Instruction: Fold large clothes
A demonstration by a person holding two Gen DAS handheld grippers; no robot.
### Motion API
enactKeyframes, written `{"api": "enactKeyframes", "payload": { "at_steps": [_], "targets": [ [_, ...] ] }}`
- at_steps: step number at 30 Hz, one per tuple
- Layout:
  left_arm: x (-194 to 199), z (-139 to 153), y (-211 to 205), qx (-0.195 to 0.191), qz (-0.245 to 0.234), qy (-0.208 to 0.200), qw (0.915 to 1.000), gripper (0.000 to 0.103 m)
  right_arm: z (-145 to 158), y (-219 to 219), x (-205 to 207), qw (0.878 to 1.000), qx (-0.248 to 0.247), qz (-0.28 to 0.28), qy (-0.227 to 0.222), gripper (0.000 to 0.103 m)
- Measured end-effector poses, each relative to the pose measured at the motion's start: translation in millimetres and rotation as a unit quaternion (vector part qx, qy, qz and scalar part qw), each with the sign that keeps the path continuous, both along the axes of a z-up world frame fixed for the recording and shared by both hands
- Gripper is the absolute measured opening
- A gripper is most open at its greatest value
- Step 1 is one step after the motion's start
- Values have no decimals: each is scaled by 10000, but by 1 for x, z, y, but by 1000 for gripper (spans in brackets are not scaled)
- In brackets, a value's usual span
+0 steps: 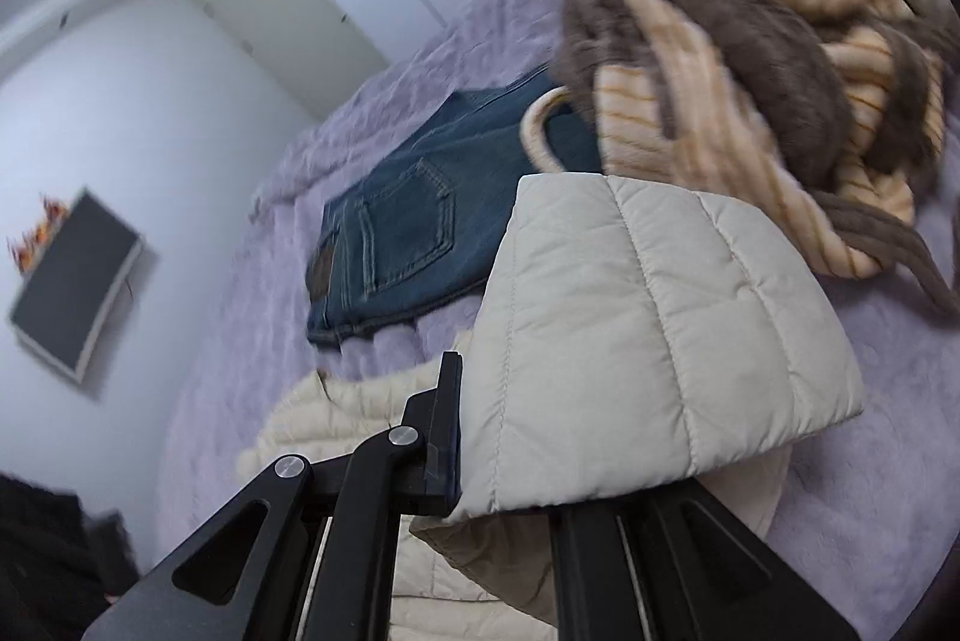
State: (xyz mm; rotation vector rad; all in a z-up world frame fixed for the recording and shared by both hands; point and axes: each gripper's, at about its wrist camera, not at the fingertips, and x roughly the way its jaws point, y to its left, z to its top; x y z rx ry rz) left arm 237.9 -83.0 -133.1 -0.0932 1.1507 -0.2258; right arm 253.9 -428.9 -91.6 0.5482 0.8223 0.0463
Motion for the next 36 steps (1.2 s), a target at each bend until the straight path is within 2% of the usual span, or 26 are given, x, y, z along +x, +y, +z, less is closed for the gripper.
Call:
{"api": "enactKeyframes", "payload": {
  "at_steps": [2,5,9,11,12,13,14,15,16,19,20,21,22,23,24,26,29,33,36],
  "targets": [
    [3,-1,13,-31,152,-22,9999,103,-12,48,18,9959,-687,537,223,9],
    [7,-4,28,-53,339,-8,9994,103,-44,106,32,9810,-1381,1227,594,9],
    [10,-9,42,-63,447,4,9990,103,-82,141,25,9630,-1766,1711,1099,9],
    [12,-12,45,-72,469,14,9989,103,-83,143,19,9598,-1911,1717,1131,12],
    [12,-13,46,-84,482,23,9988,103,-80,140,15,9603,-1919,1688,1116,16],
    [14,-15,46,-100,497,37,9987,103,-76,136,12,9626,-1857,1633,1110,33],
    [14,-16,46,-122,513,51,9986,103,-72,129,8,9670,-1720,1521,1107,61],
    [14,-17,47,-155,524,58,9985,103,-66,120,5,9733,-1508,1343,1090,72],
    [15,-18,46,-191,523,68,9984,103,-60,108,0,9808,-1234,1102,1032,77],
    [17,-21,42,-274,446,132,9985,103,-52,65,-13,9945,-205,272,986,77],
    [18,-21,41,-314,420,150,9985,103,-56,49,-16,9946,205,-82,1010,74],
    [18,-21,40,-355,397,164,9984,103,-61,35,-15,9921,584,-395,1040,67],
    [19,-21,41,-428,373,168,9982,103,-68,24,-13,9879,873,-649,1104,37],
    [20,-20,42,-539,350,174,9978,103,-73,16,-9,9845,1049,-796,1162,14],
    [21,-19,43,-676,331,186,9970,103,-75,14,-2,9844,1083,-816,1125,12],
    [25,-16,50,-1000,310,219,9943,103,-64,25,11,9924,680,-539,868,9],
    [32,-12,60,-1311,327,223,9906,103,-40,69,28,9983,-189,367,409,9],
    [41,-9,72,-1469,450,250,9878,103,-35,129,35,9851,-646,1562,302,9],
    [46,-12,76,-1570,504,317,9858,103,-51,164,34,9685,-695,2295,676,9]
  ]
}}
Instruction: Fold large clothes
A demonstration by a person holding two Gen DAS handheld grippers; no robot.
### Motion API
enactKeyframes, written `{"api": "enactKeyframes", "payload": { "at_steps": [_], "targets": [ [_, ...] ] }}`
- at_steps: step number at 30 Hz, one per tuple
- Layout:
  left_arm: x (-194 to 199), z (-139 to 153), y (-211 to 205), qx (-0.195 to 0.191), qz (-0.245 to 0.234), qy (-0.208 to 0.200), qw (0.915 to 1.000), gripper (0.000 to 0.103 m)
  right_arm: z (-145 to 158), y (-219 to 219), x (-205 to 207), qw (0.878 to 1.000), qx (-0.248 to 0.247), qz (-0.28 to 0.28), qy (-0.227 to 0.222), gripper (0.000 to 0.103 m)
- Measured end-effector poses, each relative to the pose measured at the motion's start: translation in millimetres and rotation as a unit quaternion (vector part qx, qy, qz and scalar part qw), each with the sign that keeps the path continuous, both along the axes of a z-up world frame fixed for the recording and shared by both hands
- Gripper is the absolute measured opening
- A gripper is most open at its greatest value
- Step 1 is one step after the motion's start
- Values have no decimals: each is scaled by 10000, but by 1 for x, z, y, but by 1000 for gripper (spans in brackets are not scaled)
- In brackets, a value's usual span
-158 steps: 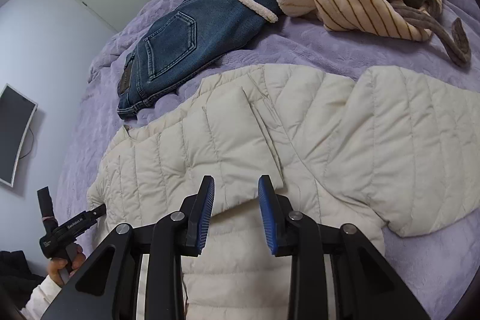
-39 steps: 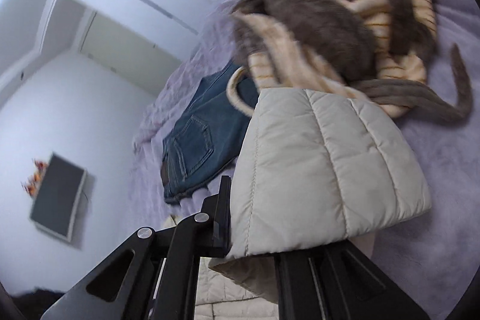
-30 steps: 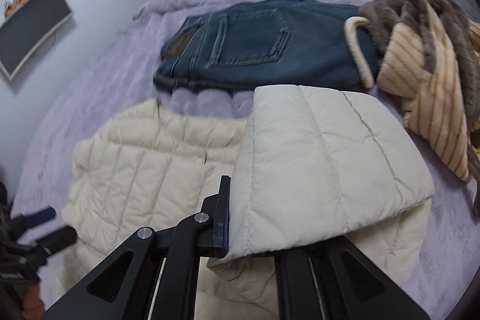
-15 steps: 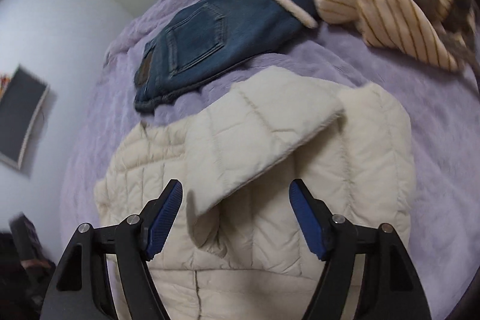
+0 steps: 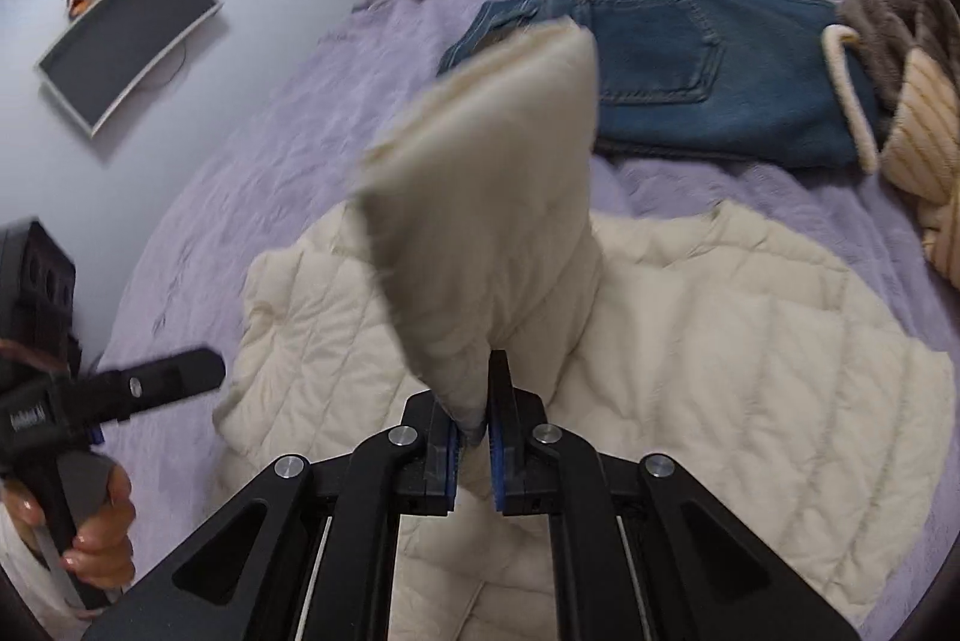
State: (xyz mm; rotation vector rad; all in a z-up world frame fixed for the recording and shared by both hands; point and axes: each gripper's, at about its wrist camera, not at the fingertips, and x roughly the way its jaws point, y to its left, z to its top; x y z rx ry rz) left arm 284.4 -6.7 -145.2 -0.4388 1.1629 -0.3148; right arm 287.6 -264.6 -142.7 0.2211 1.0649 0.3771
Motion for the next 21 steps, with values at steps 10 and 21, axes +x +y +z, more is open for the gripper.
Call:
{"api": "enactKeyframes", "payload": {
  "at_steps": [10,21],
  "targets": [
    [14,-9,-25,-440,-425,89,9981,103,-2,-24,-28,9986,-56,-414,330,62],
    [45,-29,-65,-353,-774,371,9957,88,-7,-88,-83,9870,820,-1148,771,62]
  ]
}}
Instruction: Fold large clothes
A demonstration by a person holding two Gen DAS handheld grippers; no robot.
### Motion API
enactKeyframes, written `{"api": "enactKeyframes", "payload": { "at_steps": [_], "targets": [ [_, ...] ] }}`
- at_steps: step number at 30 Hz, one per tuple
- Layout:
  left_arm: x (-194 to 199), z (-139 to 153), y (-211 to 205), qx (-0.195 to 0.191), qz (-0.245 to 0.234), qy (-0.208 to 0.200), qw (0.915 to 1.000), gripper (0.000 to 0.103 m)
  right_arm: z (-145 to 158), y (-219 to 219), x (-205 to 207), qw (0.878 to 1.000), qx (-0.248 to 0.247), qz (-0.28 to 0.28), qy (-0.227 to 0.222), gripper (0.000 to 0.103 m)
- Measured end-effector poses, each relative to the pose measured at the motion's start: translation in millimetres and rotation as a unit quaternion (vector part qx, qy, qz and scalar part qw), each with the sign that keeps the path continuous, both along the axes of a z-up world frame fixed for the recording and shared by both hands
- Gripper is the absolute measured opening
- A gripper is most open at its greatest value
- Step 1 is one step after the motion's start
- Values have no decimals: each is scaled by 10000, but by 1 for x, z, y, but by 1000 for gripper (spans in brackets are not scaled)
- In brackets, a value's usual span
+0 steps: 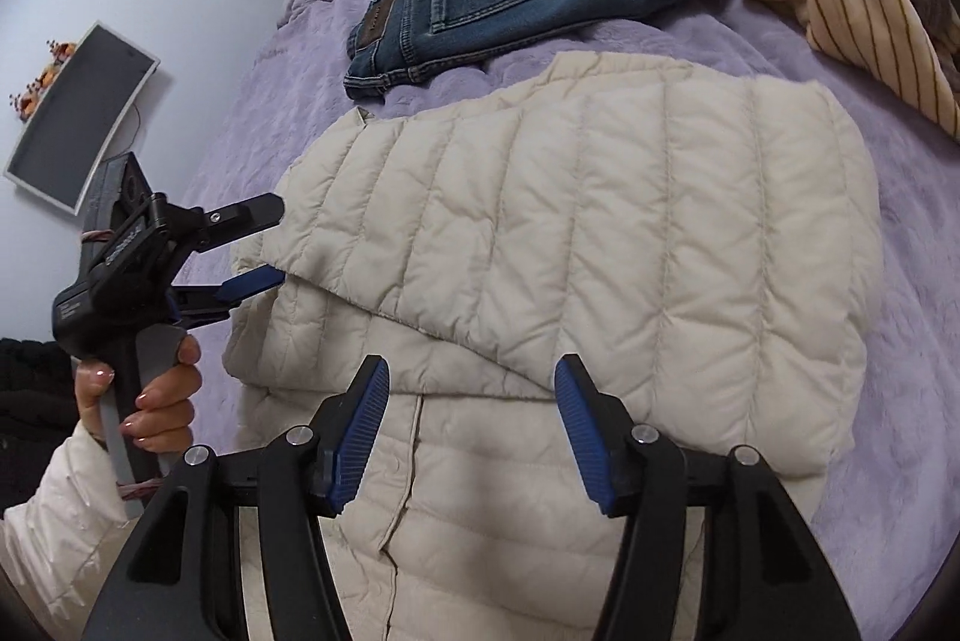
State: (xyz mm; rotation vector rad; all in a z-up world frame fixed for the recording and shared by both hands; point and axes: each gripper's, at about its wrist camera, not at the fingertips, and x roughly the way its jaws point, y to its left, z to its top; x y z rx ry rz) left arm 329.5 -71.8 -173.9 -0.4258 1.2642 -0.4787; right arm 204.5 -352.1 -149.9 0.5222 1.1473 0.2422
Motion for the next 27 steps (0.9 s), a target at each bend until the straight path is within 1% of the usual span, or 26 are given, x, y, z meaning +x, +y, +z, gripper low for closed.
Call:
{"api": "enactKeyframes", "payload": {
  "at_steps": [1,2,3,4,5,9,11,14,15,17,20,23,25,27],
  "targets": [
    [2,1,-3,59,22,-34,10000,79,-2,-2,-4,9999,83,-38,42,62],
    [3,2,-5,130,48,-55,9999,53,-6,-4,-6,9998,152,-67,84,62],
    [5,4,-7,150,54,-63,9999,22,-8,-6,-10,9997,209,-97,127,62],
    [6,6,-7,138,59,-61,9999,10,-10,-7,-13,9994,259,-124,168,62],
    [6,9,-7,101,87,-95,9999,6,-12,-8,-17,9992,314,-144,203,62],
    [-5,38,4,-236,136,-465,9985,6,-22,-11,-23,9977,546,-236,315,62],
    [-14,50,12,-445,174,-538,9974,6,-28,-15,-25,9967,640,-339,357,62],
    [-27,56,29,-542,337,-523,9966,6,-37,-27,-26,9943,760,-615,417,62],
    [-31,54,35,-534,395,-474,9967,6,-39,-32,-27,9934,779,-725,423,62],
    [-39,41,45,-395,483,-316,9976,6,-42,-43,-29,9921,720,-940,407,62],
    [-51,12,53,-170,536,3,9984,6,-43,-62,-33,9893,597,-1277,364,62],
    [-59,-13,51,200,404,115,9989,6,-44,-83,-37,9853,502,-1605,294,62],
    [-61,-25,48,255,367,189,9988,6,-50,-98,-39,9824,416,-1790,335,61],
    [-63,-31,46,270,360,195,9988,6,-57,-110,-38,9798,467,-1913,360,59]
  ]
}}
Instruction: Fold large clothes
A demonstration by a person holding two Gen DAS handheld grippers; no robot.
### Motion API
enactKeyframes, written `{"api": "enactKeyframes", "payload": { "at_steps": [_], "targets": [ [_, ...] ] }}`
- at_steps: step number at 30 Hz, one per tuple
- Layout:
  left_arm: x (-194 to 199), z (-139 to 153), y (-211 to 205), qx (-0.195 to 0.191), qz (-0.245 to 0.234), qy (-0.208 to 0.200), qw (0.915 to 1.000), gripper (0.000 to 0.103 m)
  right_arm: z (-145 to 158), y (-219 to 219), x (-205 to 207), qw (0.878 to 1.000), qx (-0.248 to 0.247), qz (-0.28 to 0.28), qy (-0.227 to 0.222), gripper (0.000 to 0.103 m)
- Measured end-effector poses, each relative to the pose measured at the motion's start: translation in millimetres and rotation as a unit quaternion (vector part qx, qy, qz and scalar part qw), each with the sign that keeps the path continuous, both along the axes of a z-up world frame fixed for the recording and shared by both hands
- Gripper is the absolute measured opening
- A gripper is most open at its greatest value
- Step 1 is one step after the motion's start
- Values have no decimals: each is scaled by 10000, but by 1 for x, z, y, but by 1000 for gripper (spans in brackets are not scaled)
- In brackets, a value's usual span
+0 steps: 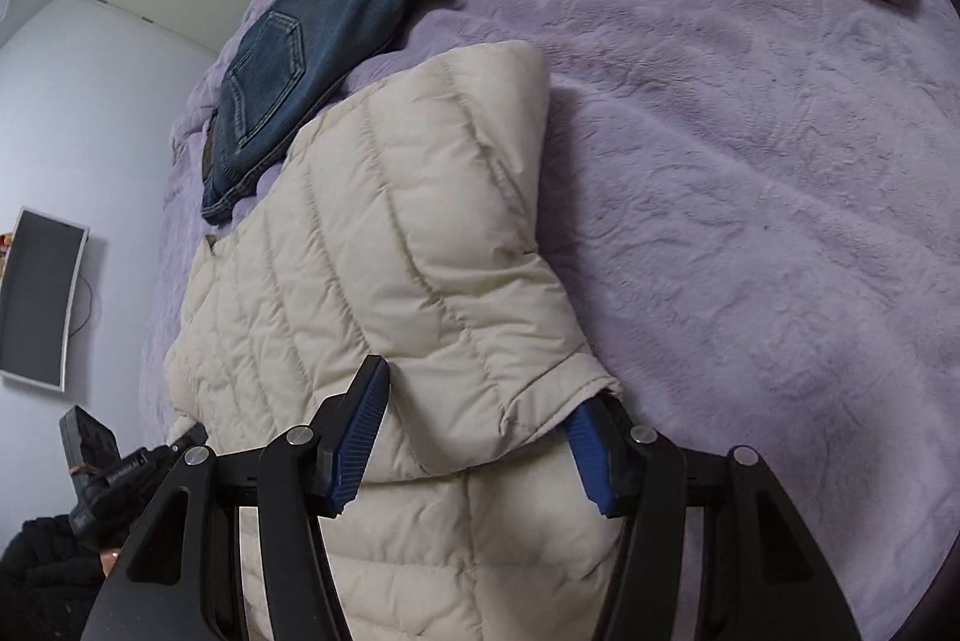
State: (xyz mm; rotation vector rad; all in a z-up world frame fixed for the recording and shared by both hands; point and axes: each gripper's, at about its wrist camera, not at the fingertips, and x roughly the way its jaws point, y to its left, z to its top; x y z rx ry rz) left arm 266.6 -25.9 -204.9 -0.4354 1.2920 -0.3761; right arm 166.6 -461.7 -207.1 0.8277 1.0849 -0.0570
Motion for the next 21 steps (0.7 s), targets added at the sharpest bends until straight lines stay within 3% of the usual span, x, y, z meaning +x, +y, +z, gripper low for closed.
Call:
{"api": "enactKeyframes", "payload": {
  "at_steps": [6,12,15,18,21],
  "targets": [
    [2,3,-7,174,-76,-64,9998,6,-4,-7,-2,9996,279,4,59,61],
    [3,2,-2,173,-52,-45,9998,6,27,-13,-20,9905,1170,646,-309,61],
    [3,2,-3,212,-27,-54,9998,6,29,-39,-18,9916,1216,180,-413,62],
    [3,2,-2,233,-11,-48,9997,6,12,-67,-4,9878,1432,-421,-455,62],
    [3,3,-2,293,-36,-63,9995,6,-9,-80,22,9819,1737,-626,-422,62]
  ]
}}
